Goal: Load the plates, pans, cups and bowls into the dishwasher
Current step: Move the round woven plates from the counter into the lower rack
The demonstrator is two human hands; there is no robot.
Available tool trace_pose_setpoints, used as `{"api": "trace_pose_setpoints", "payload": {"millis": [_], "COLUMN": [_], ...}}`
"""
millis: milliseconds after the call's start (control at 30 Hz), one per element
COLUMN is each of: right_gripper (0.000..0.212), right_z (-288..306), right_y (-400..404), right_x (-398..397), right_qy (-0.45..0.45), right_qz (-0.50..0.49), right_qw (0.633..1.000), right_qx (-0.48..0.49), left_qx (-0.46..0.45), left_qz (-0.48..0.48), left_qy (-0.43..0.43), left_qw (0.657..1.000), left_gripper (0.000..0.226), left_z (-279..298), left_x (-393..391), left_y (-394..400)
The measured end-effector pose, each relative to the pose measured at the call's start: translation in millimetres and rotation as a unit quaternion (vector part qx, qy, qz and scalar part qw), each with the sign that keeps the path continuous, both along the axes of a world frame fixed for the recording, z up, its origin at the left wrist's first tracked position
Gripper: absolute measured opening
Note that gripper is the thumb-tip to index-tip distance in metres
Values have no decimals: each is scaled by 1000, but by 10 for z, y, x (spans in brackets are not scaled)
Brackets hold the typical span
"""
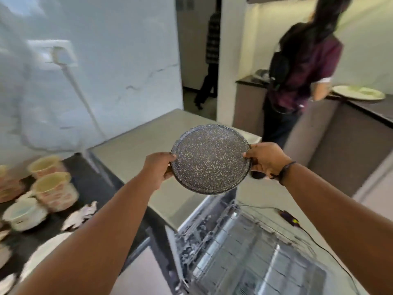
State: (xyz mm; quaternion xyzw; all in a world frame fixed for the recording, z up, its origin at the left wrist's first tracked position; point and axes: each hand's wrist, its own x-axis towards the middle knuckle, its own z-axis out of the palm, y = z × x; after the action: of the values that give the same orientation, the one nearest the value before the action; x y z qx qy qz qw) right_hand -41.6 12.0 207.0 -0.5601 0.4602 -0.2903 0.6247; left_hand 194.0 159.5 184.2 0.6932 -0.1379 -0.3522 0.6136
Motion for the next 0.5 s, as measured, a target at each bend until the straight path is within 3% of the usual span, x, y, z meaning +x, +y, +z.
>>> {"api": "trace_pose_setpoints", "payload": {"millis": [167, 333, 500], "right_gripper": [13, 15, 9], "right_z": [-310, -696, -928], "right_y": [-420, -573, -771], "right_x": [-927, -1510, -1969], "right_qy": [4, 4, 9], "right_qz": [-115, -243, -343], "right_qw": [993, 967, 937], "right_qx": [25, 73, 73], "left_qx": [8, 21, 0], "left_qz": [-149, -291, -367], "left_qy": [-3, -29, -53], "left_qw": [989, 956, 929], "left_gripper": [17, 29, 21], "left_z": [-223, -420, -444], "left_x": [-605, -1011, -1434], "left_y": [-821, -1462, -2089]}}
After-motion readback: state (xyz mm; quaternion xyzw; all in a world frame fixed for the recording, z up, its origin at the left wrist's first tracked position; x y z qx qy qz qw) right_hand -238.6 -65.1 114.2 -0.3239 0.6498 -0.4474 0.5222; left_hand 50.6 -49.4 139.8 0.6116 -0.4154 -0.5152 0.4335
